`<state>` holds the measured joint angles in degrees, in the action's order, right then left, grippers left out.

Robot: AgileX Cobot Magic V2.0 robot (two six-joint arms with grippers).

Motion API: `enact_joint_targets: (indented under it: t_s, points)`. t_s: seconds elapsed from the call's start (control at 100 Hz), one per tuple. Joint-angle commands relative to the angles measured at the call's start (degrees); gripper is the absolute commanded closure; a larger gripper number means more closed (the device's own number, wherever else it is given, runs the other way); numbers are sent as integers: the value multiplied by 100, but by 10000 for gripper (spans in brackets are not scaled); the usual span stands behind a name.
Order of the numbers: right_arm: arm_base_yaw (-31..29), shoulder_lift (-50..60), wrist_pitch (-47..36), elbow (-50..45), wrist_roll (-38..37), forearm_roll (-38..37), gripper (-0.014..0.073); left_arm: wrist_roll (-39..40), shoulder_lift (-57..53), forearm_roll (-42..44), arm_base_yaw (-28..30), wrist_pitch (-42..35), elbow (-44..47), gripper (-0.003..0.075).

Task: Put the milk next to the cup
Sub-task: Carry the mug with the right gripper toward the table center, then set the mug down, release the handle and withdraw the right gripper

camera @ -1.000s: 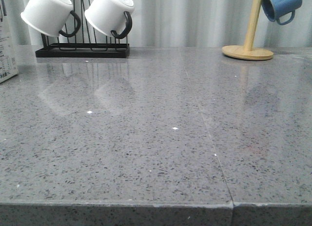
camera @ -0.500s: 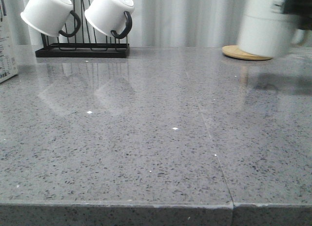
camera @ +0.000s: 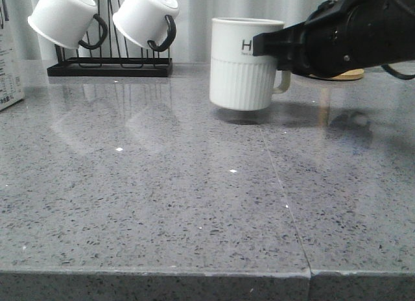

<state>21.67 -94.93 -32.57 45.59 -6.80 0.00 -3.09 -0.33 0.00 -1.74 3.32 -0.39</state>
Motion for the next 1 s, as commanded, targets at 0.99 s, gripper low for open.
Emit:
enact_joint_targets:
  t_s: [0.99]
  points:
    - [7,879,-201,-478,-12,-272,338,1,-127,-50,0,-467,332,741]
